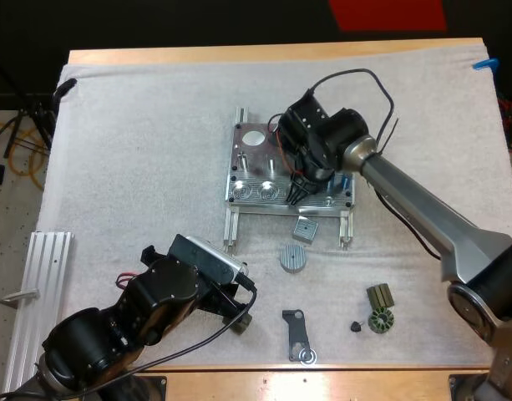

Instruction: Load cells from right to left

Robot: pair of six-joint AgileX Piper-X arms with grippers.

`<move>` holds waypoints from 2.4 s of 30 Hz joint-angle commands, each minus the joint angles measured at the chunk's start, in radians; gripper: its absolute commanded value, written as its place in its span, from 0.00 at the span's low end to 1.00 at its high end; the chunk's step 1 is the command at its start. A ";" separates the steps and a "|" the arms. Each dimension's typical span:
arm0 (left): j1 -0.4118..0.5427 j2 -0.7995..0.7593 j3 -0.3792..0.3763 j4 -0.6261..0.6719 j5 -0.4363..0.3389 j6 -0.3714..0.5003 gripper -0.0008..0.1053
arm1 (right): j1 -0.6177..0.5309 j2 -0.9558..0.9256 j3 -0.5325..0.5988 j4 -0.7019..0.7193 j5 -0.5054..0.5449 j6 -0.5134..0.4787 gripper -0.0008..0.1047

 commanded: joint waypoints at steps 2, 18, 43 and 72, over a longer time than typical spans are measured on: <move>0.000 -0.006 -0.002 -0.014 -0.017 -0.001 0.59 | -0.003 -0.011 -0.002 0.000 -0.002 0.007 0.48; 0.000 -0.006 -0.002 -0.014 -0.017 -0.001 0.59 | -0.003 -0.111 -0.014 -0.046 0.074 0.014 0.48; 0.000 -0.006 -0.002 -0.014 -0.017 -0.001 0.59 | -0.005 -0.060 0.022 -0.028 0.185 -0.002 0.48; 0.000 -0.006 -0.002 -0.014 -0.017 0.013 0.59 | -0.052 -0.094 0.022 -0.090 0.194 0.013 0.48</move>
